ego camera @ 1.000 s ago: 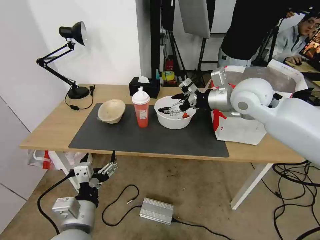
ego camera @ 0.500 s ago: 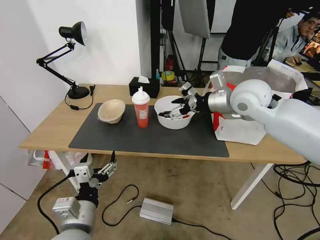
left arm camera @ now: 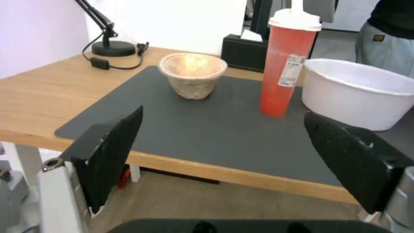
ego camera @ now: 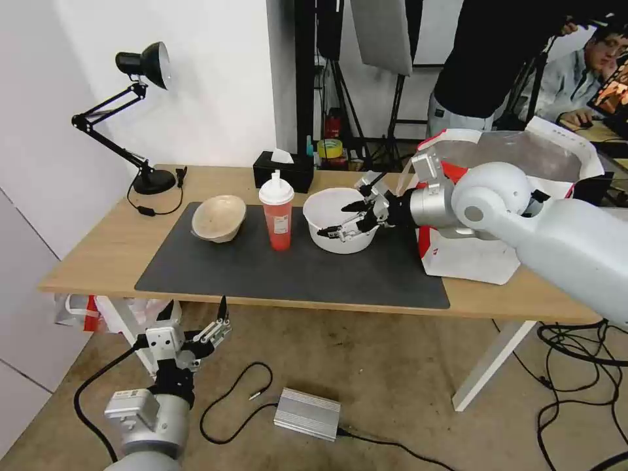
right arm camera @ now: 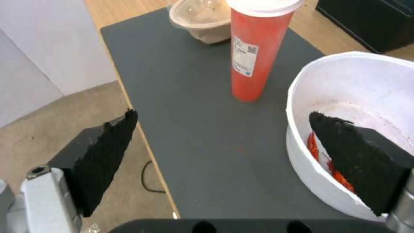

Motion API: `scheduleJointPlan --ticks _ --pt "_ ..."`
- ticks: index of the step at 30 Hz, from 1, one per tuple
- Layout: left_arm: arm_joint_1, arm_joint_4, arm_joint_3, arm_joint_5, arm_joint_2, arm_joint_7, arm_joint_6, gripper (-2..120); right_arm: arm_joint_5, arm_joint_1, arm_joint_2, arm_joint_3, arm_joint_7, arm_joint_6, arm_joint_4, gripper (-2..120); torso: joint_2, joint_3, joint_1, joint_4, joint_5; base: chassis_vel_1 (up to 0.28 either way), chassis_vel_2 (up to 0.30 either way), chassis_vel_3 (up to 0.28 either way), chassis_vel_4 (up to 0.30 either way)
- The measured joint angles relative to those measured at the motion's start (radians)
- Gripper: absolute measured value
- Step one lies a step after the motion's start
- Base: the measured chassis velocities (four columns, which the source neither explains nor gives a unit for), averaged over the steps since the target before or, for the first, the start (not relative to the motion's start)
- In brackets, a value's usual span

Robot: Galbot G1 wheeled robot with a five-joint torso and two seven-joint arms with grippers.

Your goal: Pick up the trash from the table and place it into the takeout bag.

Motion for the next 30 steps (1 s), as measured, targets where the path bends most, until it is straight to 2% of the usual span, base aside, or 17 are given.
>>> scheduleJointPlan --ticks 30 --pt "-0.003 0.003 -0.001 -0.003 -0.006 0.0 -0.001 100 -0.109 0.026 0.058 -0.064 -0.08 -0.001 -0.107 100 0.0 0.0 0.0 0.0001 -0.0001 0.0 0.0 0.0 0.0"
